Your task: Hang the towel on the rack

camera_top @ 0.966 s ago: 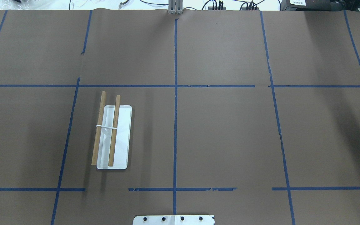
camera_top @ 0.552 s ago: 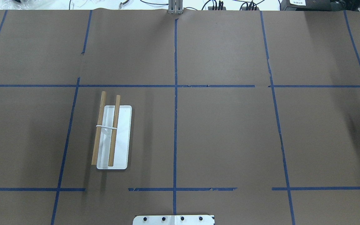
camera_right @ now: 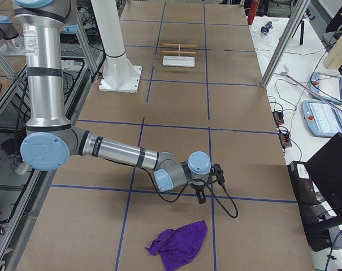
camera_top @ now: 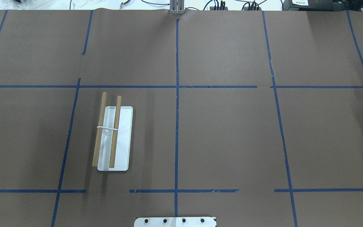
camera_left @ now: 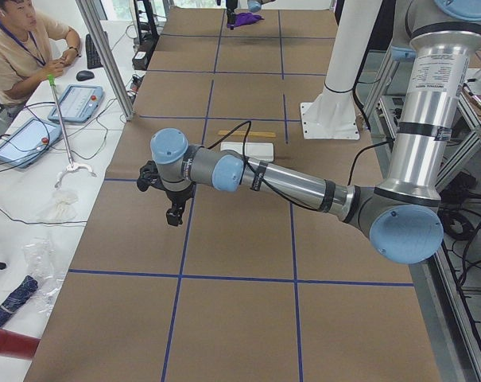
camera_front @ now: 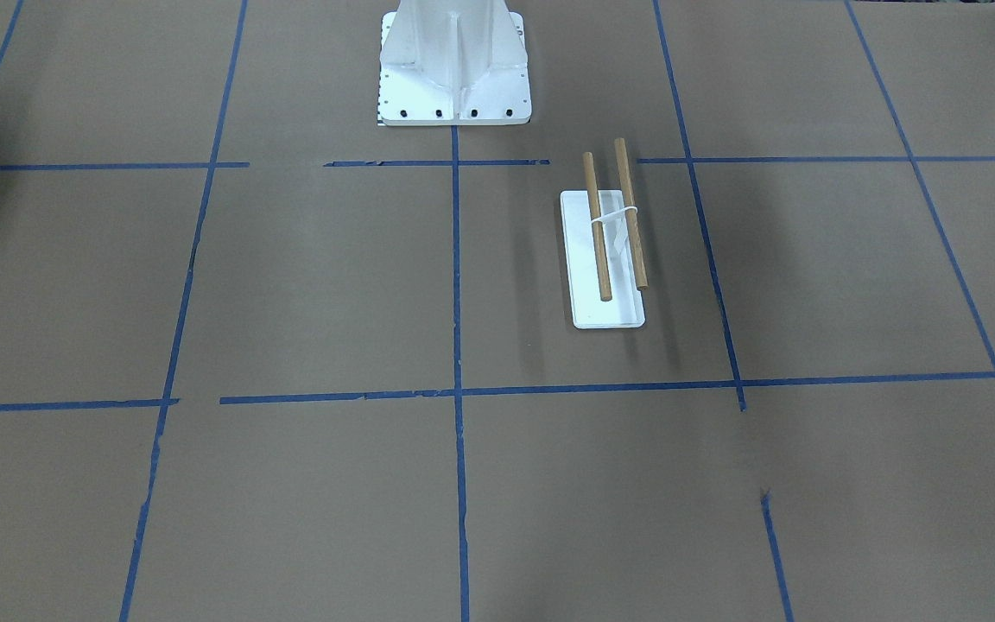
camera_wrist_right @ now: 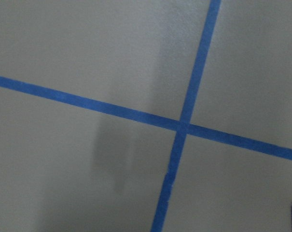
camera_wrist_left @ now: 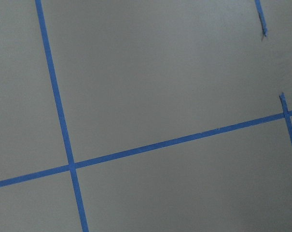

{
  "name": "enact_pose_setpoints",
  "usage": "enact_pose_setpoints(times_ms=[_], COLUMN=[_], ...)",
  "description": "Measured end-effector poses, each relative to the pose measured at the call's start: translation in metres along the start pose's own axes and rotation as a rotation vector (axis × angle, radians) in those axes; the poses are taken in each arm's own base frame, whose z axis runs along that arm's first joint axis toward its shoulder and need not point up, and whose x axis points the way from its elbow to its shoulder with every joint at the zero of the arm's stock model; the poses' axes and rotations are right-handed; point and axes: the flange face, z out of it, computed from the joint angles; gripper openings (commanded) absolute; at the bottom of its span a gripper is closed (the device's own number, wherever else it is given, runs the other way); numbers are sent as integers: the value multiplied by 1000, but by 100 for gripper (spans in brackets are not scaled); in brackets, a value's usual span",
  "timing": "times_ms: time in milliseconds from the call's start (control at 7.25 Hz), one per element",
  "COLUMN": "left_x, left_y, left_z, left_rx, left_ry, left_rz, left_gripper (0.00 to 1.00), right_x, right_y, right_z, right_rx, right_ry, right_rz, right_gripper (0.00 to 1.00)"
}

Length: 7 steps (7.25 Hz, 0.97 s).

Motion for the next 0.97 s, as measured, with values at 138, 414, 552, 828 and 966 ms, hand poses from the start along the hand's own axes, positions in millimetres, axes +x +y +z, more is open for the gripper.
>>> enact_pose_setpoints(times_ms=[138,414,552,828,966], left_x=[0,-3,-5,-7,-6], left_y=[3,19,30,50,54], left_z=[0,5,8,11,11], left_rx=[1,1,7,25,32], left_ry=[4,46,73,102,106], left_rz=[1,5,11,32,40], left_gripper=[100,100,100,100,100], right_x=[28,89,106,122,124], right_y=[26,89,114,147,151], right_z=[1,9,13,16,16], right_rx=[-12,-75,-108,-136,-139], right_ry=[39,62,57,52,51], right_rz=[22,-40,-70,-91,-92], right_gripper=[88,80,56,0,0])
